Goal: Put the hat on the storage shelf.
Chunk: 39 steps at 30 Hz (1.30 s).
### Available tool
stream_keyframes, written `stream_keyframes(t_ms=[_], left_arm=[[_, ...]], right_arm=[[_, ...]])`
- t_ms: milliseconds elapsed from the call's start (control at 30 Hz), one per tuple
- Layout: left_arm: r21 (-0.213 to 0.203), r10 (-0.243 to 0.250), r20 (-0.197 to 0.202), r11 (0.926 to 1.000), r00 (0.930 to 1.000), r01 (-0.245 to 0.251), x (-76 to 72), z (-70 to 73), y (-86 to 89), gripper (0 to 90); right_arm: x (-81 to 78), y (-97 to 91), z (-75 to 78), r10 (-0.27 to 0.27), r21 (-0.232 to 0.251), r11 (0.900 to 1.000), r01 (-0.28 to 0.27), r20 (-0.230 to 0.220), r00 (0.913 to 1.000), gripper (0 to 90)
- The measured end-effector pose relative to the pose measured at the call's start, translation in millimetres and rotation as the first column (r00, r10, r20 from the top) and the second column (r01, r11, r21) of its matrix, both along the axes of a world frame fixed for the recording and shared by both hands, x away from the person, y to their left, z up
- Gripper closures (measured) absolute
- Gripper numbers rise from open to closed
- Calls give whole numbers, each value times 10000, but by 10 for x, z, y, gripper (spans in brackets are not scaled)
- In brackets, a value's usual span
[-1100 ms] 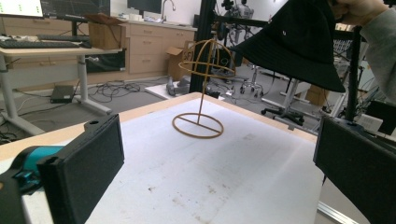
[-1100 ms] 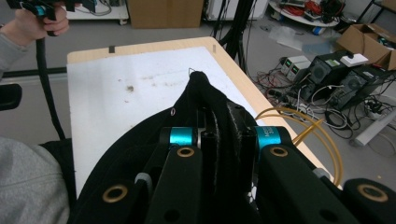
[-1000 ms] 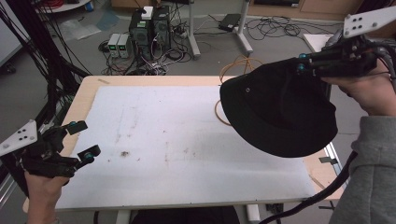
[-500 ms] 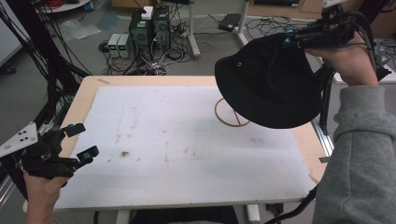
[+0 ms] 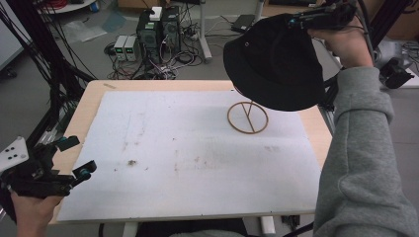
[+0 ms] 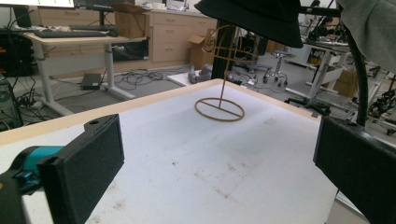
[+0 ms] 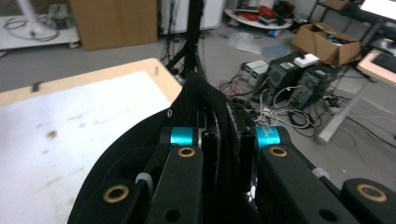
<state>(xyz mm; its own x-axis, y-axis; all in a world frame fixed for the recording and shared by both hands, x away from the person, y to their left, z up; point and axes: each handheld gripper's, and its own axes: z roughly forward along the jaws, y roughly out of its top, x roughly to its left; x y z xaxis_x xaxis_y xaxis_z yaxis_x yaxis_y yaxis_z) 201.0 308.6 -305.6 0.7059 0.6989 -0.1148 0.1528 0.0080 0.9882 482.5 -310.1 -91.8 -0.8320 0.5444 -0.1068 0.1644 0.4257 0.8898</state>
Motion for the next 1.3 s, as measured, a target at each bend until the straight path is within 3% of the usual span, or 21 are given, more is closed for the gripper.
stream_keyframes(t_ms=[200,333,533,700,933,1000,1100,1300], left_arm=[[228,67,-97,9997,9999,-65,-69,-12,-23,21],[422,-4,-85,9991,10000,8,-136,5,-74,21],[451,54,-161,9990,9999,-47,-177,-11,-75,21],[390,123,-254,9992,9996,-113,-170,-34,-42,21],[359,152,-364,9993,9992,-139,-141,-59,-43,21],[379,167,-441,9992,9989,-151,-126,-67,-39,21],[375,99,-509,9993,9987,-80,-108,-78,-52,21],[384,24,-504,9993,9987,-4,-74,-88,-78,21]], right_arm=[[198,92,-64,-273,-94,9996,271,-171,9995,859],[268,133,-108,63,-66,10000,-65,-215,9997,859],[376,148,-192,119,-77,9999,-122,-325,9994,859],[476,218,-346,218,-233,9995,-230,-524,9984,859],[595,245,-598,142,-252,9995,-172,-1172,9930,858],[627,247,-718,206,126,9997,-190,-1379,9902,858],[647,234,-821,161,176,9998,-134,-1631,9865,858],[623,172,-866,141,475,9989,-58,-1754,9844,857]])
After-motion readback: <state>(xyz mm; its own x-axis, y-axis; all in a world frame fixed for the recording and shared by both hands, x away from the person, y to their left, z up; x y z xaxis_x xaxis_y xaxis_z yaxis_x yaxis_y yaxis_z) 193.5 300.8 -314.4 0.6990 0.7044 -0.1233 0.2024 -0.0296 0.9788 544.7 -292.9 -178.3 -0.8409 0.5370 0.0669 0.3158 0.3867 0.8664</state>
